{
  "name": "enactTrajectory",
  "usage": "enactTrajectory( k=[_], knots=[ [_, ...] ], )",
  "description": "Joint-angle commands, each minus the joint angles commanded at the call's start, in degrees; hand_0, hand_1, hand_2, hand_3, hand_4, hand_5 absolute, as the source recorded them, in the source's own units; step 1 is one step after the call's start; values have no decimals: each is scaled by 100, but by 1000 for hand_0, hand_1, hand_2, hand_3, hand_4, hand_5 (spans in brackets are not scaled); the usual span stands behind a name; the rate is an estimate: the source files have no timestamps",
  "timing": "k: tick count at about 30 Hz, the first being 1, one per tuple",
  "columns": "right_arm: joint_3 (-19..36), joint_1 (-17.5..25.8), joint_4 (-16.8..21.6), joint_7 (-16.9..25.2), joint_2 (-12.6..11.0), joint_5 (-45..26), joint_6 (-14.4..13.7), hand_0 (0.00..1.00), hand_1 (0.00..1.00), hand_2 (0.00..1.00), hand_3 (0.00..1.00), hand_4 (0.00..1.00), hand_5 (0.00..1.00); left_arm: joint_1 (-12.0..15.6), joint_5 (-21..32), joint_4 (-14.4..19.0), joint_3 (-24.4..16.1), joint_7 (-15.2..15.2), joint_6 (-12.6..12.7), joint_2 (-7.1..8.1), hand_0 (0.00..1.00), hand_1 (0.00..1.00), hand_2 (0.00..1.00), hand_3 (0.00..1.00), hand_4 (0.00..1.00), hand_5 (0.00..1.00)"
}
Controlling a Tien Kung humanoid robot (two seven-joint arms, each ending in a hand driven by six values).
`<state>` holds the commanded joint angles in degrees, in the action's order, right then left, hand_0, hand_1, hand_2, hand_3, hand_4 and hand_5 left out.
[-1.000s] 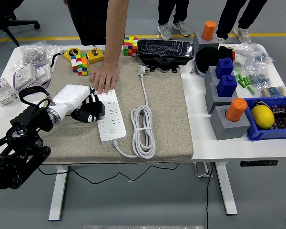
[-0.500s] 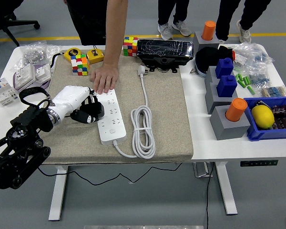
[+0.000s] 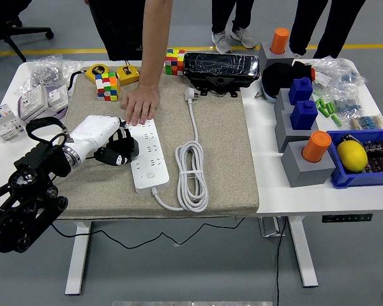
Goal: Pick up the plug,place it near the board,insert it into the board,press the button
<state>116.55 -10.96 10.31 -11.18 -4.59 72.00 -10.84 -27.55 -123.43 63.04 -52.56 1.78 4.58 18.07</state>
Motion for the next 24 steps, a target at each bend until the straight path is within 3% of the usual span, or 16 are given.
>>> enactTrajectory(
  k=[24],
  knots=[
    [5, 6, 0, 16, -4, -19, 10, 786, 696, 713, 760, 998, 998, -47, -49, -19, 60, 0, -47, 34, 341, 397, 383, 512, 744, 2]
  ],
)
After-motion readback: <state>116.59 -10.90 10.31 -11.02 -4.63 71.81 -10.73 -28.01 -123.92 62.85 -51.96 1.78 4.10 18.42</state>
